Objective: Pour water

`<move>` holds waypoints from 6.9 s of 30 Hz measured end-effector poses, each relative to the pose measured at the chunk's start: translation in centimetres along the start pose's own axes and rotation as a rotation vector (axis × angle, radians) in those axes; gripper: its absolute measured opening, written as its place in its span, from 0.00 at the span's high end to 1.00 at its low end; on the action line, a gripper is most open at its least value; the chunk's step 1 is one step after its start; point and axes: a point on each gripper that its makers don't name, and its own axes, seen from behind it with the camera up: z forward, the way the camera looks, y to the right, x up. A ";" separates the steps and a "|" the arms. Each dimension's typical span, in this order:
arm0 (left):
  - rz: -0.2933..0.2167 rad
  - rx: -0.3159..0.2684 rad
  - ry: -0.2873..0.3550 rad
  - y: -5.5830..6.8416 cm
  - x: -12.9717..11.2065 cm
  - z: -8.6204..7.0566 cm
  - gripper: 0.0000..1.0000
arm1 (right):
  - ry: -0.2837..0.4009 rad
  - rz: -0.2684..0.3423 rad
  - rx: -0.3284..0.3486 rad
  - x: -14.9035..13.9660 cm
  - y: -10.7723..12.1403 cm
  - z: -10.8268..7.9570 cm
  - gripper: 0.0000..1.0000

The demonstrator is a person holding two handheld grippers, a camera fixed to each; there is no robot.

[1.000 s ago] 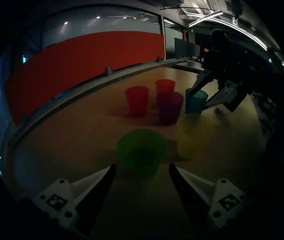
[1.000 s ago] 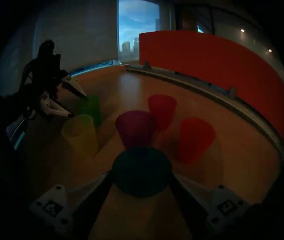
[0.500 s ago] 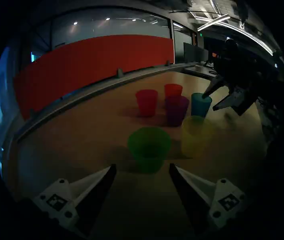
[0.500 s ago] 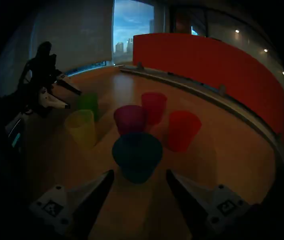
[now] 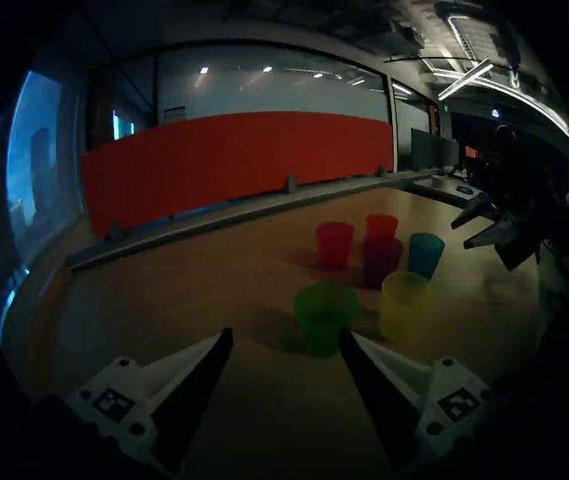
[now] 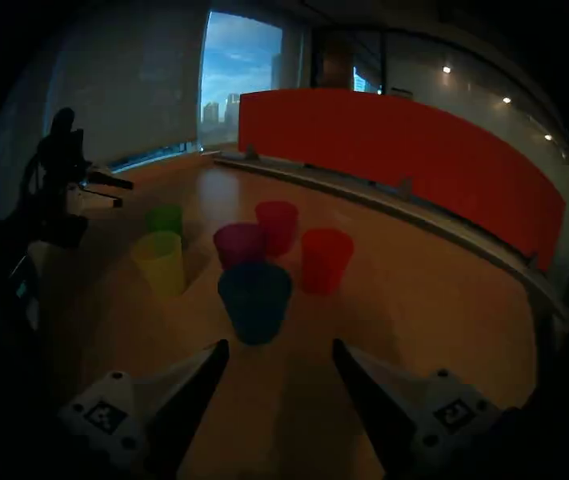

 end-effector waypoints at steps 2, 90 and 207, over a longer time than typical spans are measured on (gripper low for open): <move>-0.008 0.026 0.031 -0.2 0.6 -0.5 0.02 | 0.029 0.014 -0.027 0.6 0.5 -0.6 0.00; -0.200 0.490 0.384 -6.4 0.2 -1.8 0.02 | 0.465 0.259 -0.740 10.4 9.1 -6.8 0.00; -0.170 0.490 0.363 -6.0 -0.2 -1.2 0.01 | 0.520 0.236 -0.661 4.1 9.7 -3.0 0.00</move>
